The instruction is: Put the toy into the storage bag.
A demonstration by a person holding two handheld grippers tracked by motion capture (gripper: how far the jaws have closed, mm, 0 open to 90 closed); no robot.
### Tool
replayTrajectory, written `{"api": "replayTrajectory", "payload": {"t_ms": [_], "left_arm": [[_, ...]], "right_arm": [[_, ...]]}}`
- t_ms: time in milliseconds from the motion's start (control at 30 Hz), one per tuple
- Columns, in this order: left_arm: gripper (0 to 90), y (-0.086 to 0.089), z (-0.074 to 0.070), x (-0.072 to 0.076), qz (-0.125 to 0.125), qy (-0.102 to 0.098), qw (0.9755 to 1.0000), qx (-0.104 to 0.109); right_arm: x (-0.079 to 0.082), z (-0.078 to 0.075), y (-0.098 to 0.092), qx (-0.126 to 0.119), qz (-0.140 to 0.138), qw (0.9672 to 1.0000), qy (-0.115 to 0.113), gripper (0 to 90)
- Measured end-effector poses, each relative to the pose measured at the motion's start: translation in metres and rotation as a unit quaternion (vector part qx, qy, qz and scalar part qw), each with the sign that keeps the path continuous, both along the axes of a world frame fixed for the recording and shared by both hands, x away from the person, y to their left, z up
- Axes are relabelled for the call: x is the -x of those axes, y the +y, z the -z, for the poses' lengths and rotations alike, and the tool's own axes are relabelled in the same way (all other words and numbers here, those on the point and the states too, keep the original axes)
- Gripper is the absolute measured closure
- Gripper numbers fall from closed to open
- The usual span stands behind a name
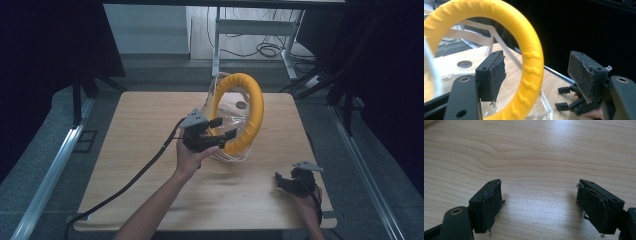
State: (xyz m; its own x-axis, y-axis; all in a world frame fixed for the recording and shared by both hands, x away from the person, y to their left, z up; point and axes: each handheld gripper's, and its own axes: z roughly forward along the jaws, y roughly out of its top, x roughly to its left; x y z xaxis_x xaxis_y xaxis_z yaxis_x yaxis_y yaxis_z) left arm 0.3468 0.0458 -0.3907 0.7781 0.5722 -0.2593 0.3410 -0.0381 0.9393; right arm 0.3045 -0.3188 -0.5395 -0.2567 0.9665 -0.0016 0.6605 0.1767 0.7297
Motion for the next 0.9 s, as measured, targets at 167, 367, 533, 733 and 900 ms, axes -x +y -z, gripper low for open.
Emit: {"api": "replayTrajectory", "payload": {"t_ms": [167, 367, 533, 733, 900], "left_arm": [[30.2, 0.020, 0.005, 0.004, -0.010, 0.011, 0.9999, -0.005], [30.5, 0.041, 0.012, 0.010, -0.023, 0.022, 0.9994, -0.010], [30.6, 0.053, 0.020, 0.016, -0.028, 0.032, 0.9988, -0.026], [30.6, 0.073, 0.034, 0.025, -0.034, 0.049, 0.9977, -0.034], [30.7, 0.086, 0.044, 0.029, -0.038, 0.056, 0.9968, -0.043]], "right_arm": [[0.000, 0.000, 0.000, 0.001, 0.000, 1.0000, 0.000, 20.6], [0.000, 0.000, 0.000, 0.001, 0.000, 1.0000, 0.000, 20.6], [0.000, 0.000, 0.000, 0.000, 0.000, 1.0000, 0.000, 20.6], [0.000, 0.000, 0.000, -0.001, 0.000, 1.0000, 0.000, 20.6], [0.000, 0.000, 0.000, 0.000, 0.001, 1.0000, 0.000, 20.6]]}}
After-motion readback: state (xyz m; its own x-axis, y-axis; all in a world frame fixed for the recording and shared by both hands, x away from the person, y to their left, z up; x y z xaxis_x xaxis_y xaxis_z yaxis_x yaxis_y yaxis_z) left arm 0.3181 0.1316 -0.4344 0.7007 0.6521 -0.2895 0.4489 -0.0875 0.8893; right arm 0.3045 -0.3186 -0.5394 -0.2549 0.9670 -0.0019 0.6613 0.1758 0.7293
